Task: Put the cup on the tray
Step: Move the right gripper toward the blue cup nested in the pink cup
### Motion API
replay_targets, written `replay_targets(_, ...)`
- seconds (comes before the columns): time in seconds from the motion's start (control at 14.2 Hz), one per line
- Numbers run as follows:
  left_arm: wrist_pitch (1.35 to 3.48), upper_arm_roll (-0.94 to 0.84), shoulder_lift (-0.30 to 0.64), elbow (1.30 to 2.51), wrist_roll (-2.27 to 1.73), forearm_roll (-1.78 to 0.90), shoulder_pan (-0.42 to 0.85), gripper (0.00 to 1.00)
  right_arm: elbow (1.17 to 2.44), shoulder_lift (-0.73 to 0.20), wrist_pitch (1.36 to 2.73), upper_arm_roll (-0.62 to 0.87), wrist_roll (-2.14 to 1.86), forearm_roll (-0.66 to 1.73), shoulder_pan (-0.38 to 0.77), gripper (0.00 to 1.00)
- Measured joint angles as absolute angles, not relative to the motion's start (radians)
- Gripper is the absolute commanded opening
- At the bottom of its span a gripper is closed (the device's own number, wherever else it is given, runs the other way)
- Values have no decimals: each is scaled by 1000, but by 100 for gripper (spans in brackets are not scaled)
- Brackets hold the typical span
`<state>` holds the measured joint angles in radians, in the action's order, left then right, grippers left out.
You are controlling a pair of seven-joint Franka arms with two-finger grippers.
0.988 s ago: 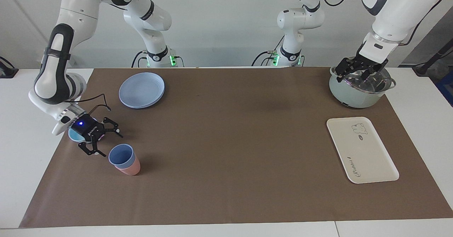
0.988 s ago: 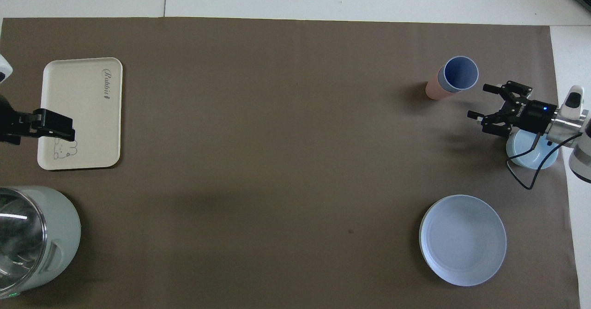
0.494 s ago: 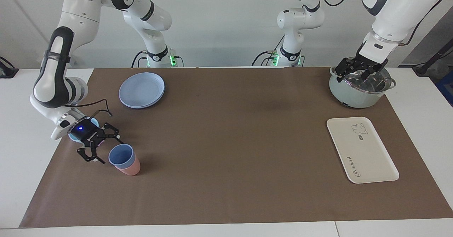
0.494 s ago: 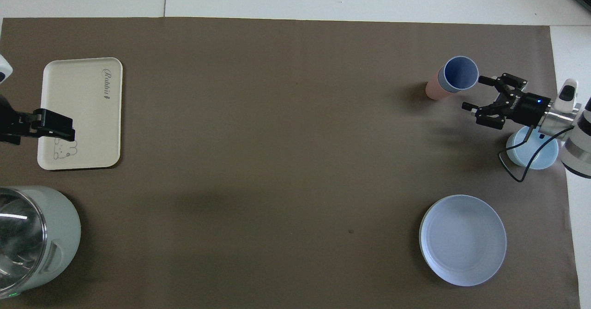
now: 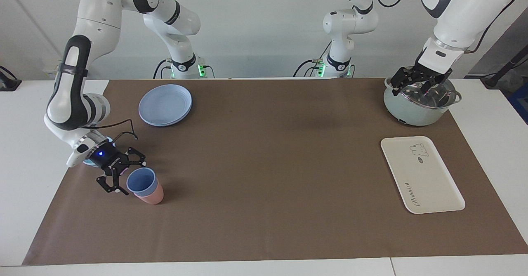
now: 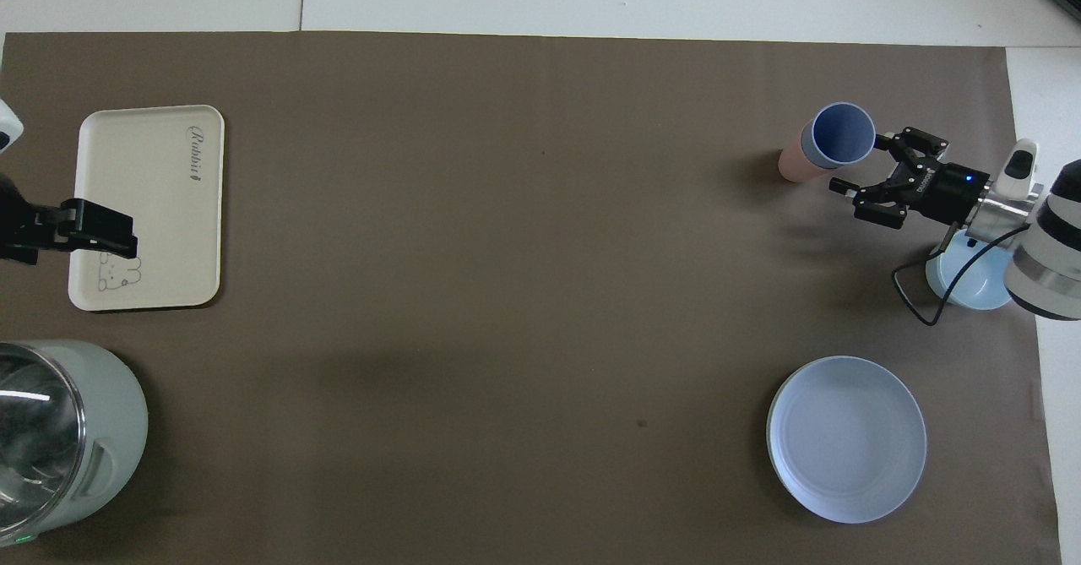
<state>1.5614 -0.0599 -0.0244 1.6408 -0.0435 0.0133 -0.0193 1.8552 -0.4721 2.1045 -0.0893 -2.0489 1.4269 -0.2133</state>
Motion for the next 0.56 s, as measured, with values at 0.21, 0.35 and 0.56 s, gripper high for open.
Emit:
replay_targets(0.21, 1561, -60, -24, 1641, -43, 13, -19, 100, 1846, -474, 2125, -89, -2047, 1429, -212, 100)
replay_targets(0.35, 1561, -60, -24, 1642, -43, 13, -19, 100, 1838, -477, 2133, -89, -2045, 1439, -205, 100)
replay_targets(0.56, 1561, -60, -24, 1642, -43, 13, -19, 100, 1833, -484, 2140, -89, -2045, 1453, -186, 100)
